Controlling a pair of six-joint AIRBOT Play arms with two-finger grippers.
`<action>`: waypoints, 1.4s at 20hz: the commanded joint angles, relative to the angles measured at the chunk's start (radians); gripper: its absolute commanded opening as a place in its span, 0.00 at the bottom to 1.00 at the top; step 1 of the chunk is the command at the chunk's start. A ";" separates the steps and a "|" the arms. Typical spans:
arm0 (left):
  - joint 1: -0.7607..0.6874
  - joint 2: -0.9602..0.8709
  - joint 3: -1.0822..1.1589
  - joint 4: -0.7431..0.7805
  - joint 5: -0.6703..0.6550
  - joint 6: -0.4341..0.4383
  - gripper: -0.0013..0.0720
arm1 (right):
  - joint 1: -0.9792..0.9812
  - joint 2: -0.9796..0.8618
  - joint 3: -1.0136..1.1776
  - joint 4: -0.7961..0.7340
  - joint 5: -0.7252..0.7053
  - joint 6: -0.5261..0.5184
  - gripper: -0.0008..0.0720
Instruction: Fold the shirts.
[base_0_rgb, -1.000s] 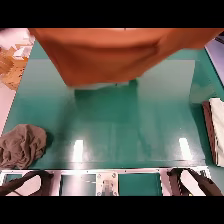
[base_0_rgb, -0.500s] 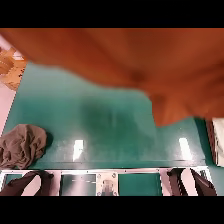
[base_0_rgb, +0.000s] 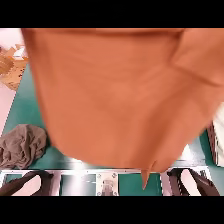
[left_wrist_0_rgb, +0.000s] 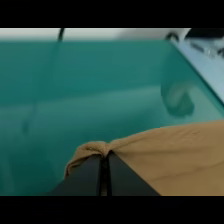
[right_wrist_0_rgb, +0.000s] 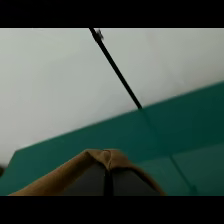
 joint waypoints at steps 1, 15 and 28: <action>-0.005 -0.215 -0.175 -0.066 0.035 0.066 0.05 | 0.133 -0.185 -0.238 0.014 -0.185 -0.052 0.04; -0.087 -0.669 -0.038 -0.244 0.311 0.173 0.05 | 0.161 -0.901 0.233 0.096 -0.156 -0.111 0.04; -0.069 -0.668 -0.020 0.110 0.111 0.066 0.05 | 0.087 -0.894 0.263 -0.323 0.254 0.047 0.04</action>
